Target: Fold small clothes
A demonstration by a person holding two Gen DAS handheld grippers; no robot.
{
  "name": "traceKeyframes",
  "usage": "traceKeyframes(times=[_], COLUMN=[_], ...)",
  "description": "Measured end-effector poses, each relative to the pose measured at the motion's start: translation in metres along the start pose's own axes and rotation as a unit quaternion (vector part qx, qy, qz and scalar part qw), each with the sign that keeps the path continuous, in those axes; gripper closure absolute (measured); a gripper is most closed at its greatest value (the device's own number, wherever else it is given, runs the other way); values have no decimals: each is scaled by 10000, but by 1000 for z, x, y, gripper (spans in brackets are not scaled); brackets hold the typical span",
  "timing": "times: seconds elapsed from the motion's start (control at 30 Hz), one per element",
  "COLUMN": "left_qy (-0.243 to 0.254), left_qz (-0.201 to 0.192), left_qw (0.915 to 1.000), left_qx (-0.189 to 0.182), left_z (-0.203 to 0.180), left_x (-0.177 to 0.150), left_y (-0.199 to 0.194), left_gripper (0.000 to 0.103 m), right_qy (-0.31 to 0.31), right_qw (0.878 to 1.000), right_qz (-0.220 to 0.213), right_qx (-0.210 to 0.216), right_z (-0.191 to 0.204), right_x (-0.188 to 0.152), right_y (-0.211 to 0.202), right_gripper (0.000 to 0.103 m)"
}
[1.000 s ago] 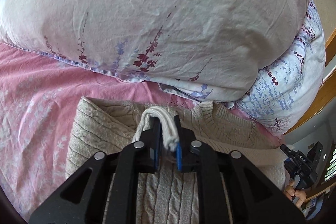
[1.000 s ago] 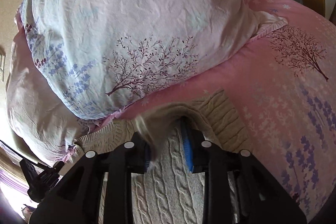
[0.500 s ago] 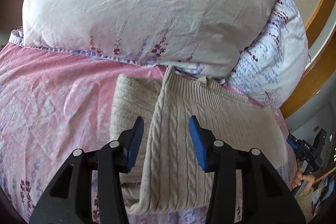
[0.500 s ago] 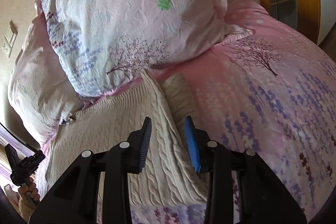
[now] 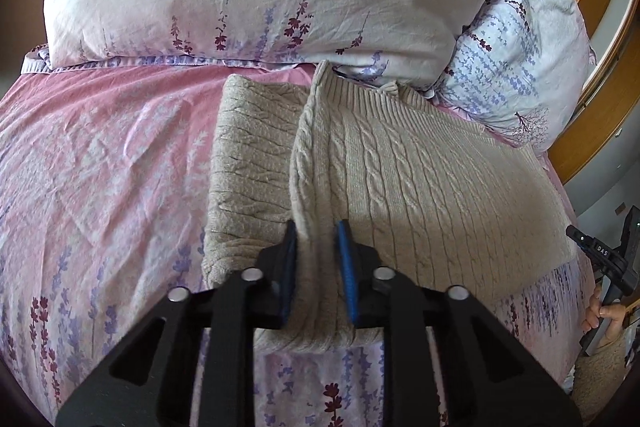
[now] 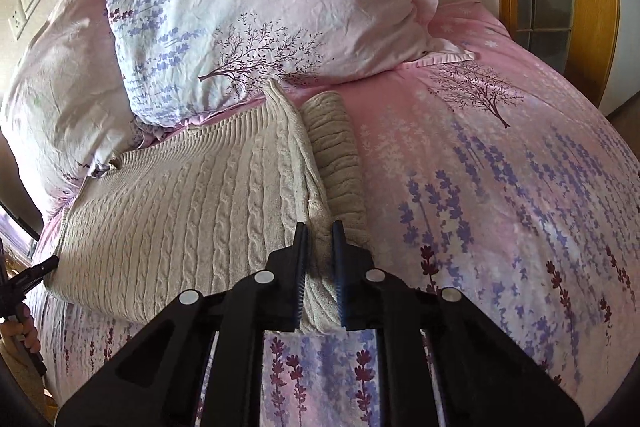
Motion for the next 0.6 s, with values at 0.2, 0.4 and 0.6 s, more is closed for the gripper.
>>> traceKeyframes(times=[0.2,0.4,0.6], left_qy=[-121,-213,-103], left_qz=[-203,-98,-43], left_qw=[9991,9992,9998], left_qx=[-354,-328,-176], left_z=[3,18,19], left_x=[4,-3,-2], left_y=[-25,-23,-10], left_gripper=[95,96,92], right_qy=[124,278,353], right_qw=[9988,9995,9991], right_qz=[-452,-138,143], right_qx=[107,-49,-199], right_z=[3,-6,-12], right_x=[13,-12,-25], right_y=[-27,-18,-1], right_gripper=[94,95,94])
Point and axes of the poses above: each gripper's, at about its wrist camera, not at the fingertips, and y roughly the way its jaws point, z to its left, x to its top, the point moved 8 cm from there along y, roughly the way its jaws point, and after that the axes turned 8 degrees about -y, right-handed, at the moved point
